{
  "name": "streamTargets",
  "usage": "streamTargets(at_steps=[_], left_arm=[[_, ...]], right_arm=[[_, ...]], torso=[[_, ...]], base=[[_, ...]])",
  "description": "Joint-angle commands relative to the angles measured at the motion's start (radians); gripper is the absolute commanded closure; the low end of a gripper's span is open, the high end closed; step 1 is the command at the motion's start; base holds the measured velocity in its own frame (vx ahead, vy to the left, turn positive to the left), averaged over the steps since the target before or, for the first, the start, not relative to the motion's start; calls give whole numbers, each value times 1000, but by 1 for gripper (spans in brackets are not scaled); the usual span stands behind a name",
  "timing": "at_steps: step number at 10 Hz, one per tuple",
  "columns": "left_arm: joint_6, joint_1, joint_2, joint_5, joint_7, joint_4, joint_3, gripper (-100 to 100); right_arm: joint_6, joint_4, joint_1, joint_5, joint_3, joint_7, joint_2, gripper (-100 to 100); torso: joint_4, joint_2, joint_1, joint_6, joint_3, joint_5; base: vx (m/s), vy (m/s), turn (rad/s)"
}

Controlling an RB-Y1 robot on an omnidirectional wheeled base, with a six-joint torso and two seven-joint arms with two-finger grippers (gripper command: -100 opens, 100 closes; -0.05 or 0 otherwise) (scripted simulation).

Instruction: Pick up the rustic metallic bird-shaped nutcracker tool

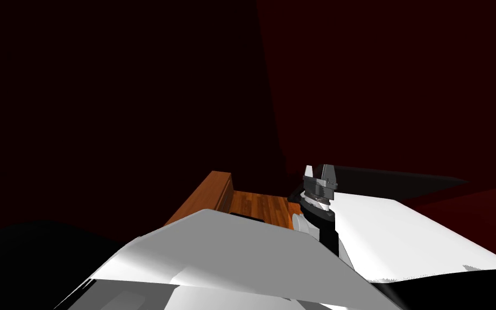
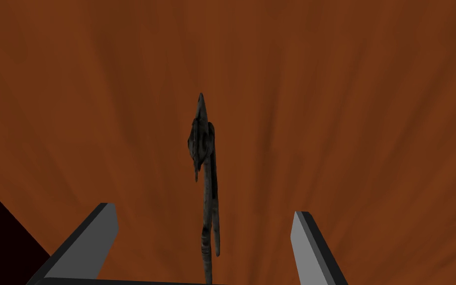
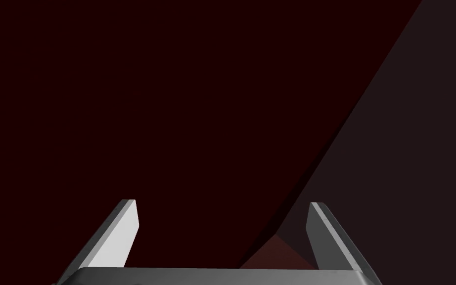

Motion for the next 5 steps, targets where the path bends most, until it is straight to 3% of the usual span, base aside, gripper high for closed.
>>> streamTargets(at_steps=[1, 5], left_arm=[[0, 0, 0, 0, 0, 0, 0, 100], [4, 1, -2, 2, 3, 2, 1, 100]], right_arm=[[0, 0, 0, 0, 0, 0, 0, 0], [0, 0, 0, 0, 0, 0, 0, 0]], torso=[[0, 0, 0, 0, 0, 0], [0, 0, 1, 2, 0, 0]], base=[[0, 0, 0], [0, -1, 4]])
